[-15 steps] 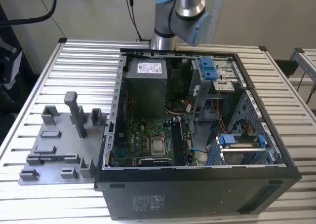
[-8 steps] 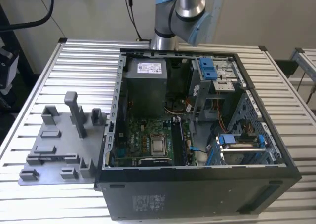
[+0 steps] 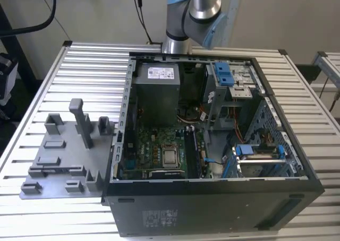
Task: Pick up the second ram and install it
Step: 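Reach for the second ram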
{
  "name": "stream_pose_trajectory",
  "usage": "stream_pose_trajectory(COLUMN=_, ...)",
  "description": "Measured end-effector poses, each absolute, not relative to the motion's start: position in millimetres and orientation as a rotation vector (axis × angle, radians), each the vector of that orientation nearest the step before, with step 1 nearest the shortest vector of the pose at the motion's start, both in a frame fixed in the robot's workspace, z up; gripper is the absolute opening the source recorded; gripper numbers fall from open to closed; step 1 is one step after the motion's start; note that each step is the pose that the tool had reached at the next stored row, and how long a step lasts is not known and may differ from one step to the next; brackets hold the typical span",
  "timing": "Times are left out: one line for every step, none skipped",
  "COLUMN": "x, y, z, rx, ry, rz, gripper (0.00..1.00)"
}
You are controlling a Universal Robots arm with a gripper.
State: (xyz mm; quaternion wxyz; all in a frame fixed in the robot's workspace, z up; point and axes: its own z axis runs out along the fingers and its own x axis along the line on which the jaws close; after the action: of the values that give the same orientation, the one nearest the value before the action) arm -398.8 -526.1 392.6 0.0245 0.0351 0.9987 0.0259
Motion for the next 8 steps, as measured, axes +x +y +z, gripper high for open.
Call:
stream_pose_trajectory(x=-398.7, y=-526.2, z=392.6, rx=0.108, ry=3.090, rz=0.080, gripper=0.11)
stream_pose_trajectory(x=-398.7, y=-526.2, z=392.6, rx=0.108, ry=3.090, rz=0.080, gripper=0.11)
stream_pose_trajectory(x=-398.8, y=-526.2, z=392.6, rx=0.109, ry=3.090, rz=0.080, gripper=0.11)
stream_pose_trajectory(x=-398.7, y=-526.2, z=392.6, rx=0.109, ry=3.090, rz=0.080, gripper=0.11)
stream_pose_trajectory(x=-398.5, y=-526.2, z=392.6, rx=0.109, ry=3.090, rz=0.080, gripper=0.11)
stream_pose_trajectory(x=-396.9, y=-526.3, z=392.5, rx=0.108, ry=3.090, rz=0.080, gripper=0.11)
stream_pose_trajectory(x=-395.5, y=-526.3, z=392.3, rx=0.108, ry=3.089, rz=0.080, gripper=0.11)
stream_pose_trajectory(x=-394.0, y=-526.2, z=392.0, rx=0.107, ry=3.090, rz=0.077, gripper=0.11)
